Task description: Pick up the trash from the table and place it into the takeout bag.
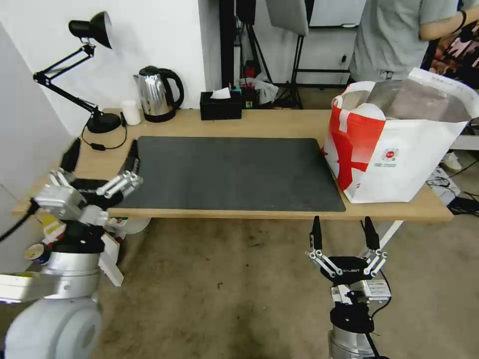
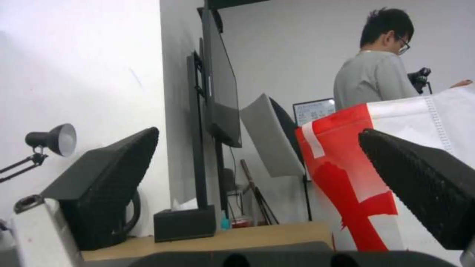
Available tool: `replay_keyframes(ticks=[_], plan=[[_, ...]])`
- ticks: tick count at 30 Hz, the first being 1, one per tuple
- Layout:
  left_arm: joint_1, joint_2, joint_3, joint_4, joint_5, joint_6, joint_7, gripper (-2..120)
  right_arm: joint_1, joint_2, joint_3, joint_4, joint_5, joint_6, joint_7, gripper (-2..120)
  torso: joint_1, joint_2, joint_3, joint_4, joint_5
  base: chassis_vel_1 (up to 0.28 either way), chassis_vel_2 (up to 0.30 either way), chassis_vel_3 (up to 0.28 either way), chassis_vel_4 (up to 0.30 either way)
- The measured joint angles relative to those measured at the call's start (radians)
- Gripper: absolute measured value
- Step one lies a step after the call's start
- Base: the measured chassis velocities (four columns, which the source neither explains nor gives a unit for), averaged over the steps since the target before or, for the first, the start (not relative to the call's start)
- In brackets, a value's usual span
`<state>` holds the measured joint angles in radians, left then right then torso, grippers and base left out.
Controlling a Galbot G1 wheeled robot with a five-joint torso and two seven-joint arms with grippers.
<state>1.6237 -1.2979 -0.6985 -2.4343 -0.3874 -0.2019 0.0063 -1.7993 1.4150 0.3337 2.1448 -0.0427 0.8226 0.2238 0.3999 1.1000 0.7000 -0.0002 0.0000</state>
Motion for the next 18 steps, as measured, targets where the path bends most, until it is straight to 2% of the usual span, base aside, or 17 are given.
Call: replay_keyframes(ticks=[8, 11, 18], plan=[[0.065, -0.006, 0.01, 0.036, 0.004, -0.072, 0.038, 100, 0.0, 0.0, 0.0, 0.0, 0.0, 0.0, 0.0, 100, 0.0, 0.0, 0.0, 0.0001, 0.0, 0.0, 0.0, 0.0, 0.0], [0.117, -0.007, 0.006, 0.056, 0.003, -0.122, 0.06, 99, 0.0, 0.0, 0.0, 0.0, 0.0, 0.0, 0.0, 100, 0.0, 0.0, 0.0, 0.0003, 0.0, 0.0, 0.0, 0.0, 0.0], [0.154, -0.009, 0.003, 0.068, 0.002, -0.168, 0.073, 98, 0.0, 0.0, 0.0, 0.0, 0.0, 0.0, 0.0, 100, 0.0, 0.0, 0.0, 0.0002, 0.0, 0.0, 0.0, 0.0, 0.0]])
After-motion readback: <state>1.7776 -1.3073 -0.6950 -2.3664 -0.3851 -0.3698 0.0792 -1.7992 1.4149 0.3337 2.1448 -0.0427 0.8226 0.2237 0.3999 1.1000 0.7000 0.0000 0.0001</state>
